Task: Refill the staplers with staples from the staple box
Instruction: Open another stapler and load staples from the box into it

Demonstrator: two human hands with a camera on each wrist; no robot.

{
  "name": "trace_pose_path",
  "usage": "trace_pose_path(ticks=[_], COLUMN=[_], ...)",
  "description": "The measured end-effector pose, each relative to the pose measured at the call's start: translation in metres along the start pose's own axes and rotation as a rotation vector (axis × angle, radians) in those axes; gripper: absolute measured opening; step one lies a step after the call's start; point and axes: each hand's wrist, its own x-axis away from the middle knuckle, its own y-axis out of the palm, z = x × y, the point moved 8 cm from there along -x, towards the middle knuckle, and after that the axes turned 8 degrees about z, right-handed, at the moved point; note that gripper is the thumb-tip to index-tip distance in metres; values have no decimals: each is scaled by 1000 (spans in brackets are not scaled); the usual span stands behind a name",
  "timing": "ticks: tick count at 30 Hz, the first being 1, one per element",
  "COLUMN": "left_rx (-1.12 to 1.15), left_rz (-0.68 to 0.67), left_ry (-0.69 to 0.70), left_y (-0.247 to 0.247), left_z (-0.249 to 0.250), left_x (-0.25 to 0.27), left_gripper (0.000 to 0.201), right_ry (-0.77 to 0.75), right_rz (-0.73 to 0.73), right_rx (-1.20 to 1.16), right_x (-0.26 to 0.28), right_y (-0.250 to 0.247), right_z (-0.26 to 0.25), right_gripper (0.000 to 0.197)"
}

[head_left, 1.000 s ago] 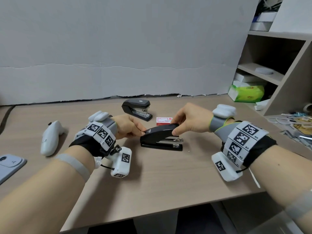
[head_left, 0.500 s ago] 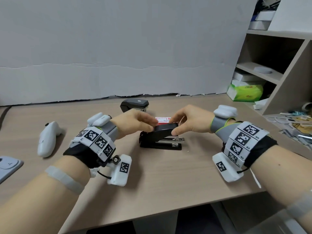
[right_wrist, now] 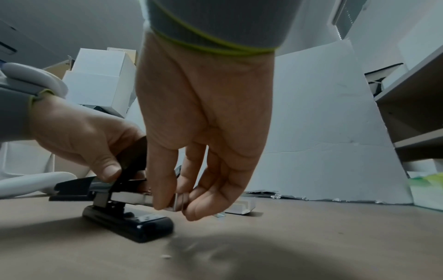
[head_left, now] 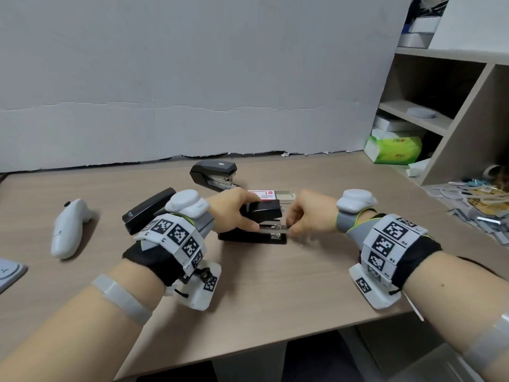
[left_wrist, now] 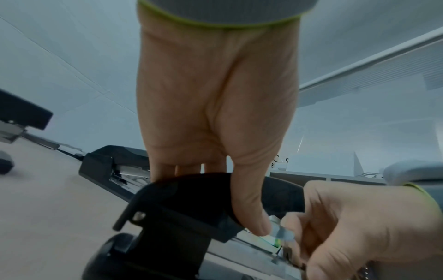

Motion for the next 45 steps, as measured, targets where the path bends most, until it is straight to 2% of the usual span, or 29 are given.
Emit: trace_pose_path(ticks=[1,4,7,12,14,16,19,25,29,38,45], left_rx=[-7,-1,-14,-37,-22,-7,-12,79,104,102,88], left_rz=[-2,12,12,17,38,65,71,56,60,57,65], left_ry=[7,23,35,-19,-34,-45,-60,-69,-71,-73,-64], left_y=[-3,-15,-22,-30,-35,-39,-37,-33,-33,-31,-31], left_z=[-2,-10,-13,-32,-38,-43,-48,-58,-59,-61,-61], left_x=[1,4,5,2,4,5,7,7,7,6,6], left_gripper=[42,25,34,21,22,26,27,22,24,21,18], right_ry=[4,23,3,5,27,45,75,107,93,88,73], right_rz=[2,-1,-5,14,28,101,166,136,134,94,73], right_rx=[2,-45,-68,-84,-150,-157,-64,258,394,466,405], right_x=[0,4,4,-5,-8,-16,-34,-60,-70,-82,-75], right_y=[-2,-8,-6,-4,-11,-22,-26,-13,-4,12,13], right_z=[4,13,8,1,1,3,2,-5,-10,-7,-3], right_gripper=[3,4,5,9,11,11,9,7,19,16,15])
